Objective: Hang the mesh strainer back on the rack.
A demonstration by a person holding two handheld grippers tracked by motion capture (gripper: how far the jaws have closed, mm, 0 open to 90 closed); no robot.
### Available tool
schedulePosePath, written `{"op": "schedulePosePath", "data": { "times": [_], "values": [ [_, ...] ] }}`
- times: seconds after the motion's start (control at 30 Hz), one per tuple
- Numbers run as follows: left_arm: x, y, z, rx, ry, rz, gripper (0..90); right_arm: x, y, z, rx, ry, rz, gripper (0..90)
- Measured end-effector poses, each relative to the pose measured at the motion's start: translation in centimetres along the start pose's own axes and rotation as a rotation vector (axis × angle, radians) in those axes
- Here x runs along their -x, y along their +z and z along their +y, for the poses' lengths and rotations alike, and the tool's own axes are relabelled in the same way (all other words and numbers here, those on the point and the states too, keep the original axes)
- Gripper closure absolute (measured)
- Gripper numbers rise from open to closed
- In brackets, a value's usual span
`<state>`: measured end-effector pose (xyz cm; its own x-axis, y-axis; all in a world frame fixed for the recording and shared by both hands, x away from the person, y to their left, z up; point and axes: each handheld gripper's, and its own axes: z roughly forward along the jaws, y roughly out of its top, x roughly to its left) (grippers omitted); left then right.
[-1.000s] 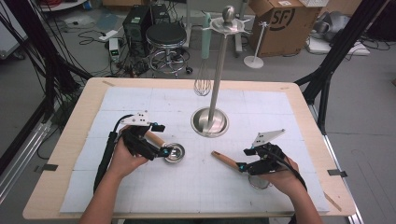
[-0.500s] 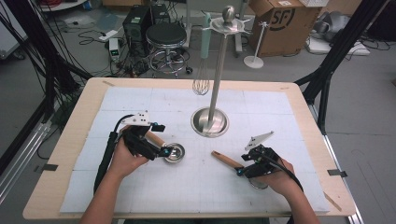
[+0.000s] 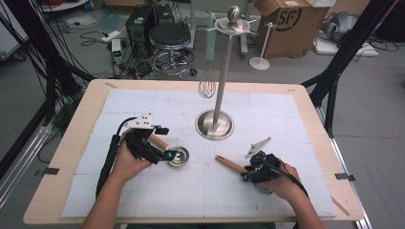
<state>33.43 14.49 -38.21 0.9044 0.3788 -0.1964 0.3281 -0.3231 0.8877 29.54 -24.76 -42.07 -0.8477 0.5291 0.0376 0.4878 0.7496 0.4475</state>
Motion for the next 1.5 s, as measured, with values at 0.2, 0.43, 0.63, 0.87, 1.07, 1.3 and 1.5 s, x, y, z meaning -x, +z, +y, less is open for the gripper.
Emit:
{"op": "schedulePosePath", "data": {
  "times": [0.2, 0.43, 0.63, 0.87, 1.07, 1.3, 1.5],
  "values": [
    [0.0, 0.0, 0.0, 0.004, 0.0, -0.001, 2.9, -0.3, 0.2, 0.4, -0.032, -0.03, -0.023, 61.6],
    [0.0, -0.1, 0.0, 0.007, 0.001, -0.006, 2.9, -0.3, 0.3, 0.9, -0.07, -0.043, -0.024, 61.5],
    [0.1, 0.0, 0.1, 0.01, -0.001, -0.009, 2.9, -0.3, 0.3, 0.9, -0.069, -0.031, -0.015, 67.0],
    [0.0, -0.1, 0.0, 0.008, 0.0, -0.001, 2.9, -0.4, 0.2, 0.8, -0.056, -0.034, -0.019, 68.6],
    [0.0, -0.1, 0.0, 0.011, -0.004, -0.003, 2.9, 0.0, -0.5, 0.8, 0.029, -0.043, -0.045, 68.8],
    [0.0, 0.0, 0.0, 0.01, -0.005, -0.005, 2.9, 0.8, -2.9, 1.4, 0.193, -0.024, -0.035, 68.8],
    [-0.1, -0.2, 0.0, 0.014, -0.002, -0.004, 2.9, 1.6, -5.4, 2.2, 0.323, -0.008, -0.035, 68.8]
  ]
}}
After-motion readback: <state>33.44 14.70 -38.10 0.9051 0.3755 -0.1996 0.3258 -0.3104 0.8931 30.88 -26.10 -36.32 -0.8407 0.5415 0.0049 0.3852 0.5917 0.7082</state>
